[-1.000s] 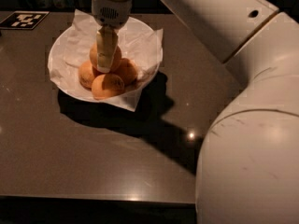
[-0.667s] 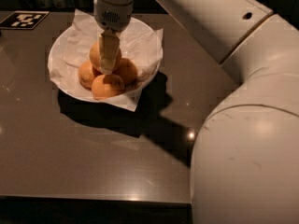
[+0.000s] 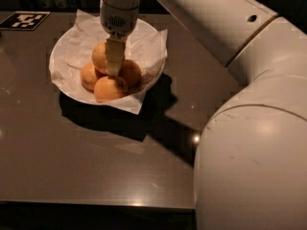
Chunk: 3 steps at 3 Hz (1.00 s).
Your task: Pick orange from white bowl
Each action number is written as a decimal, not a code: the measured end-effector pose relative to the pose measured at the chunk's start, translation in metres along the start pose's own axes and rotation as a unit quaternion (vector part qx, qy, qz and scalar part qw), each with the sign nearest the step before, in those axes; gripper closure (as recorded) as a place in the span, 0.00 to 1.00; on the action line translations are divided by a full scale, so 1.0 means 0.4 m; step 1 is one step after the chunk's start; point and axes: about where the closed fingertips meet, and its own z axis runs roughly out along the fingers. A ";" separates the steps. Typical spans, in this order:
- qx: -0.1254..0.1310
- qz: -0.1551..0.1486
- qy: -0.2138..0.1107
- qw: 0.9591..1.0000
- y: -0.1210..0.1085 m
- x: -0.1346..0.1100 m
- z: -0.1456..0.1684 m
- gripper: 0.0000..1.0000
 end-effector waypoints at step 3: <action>0.026 -0.032 -0.037 0.998 0.017 -0.023 -0.040 1.00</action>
Offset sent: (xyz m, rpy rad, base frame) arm 0.0000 0.0000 0.0000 0.0000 0.0000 0.0000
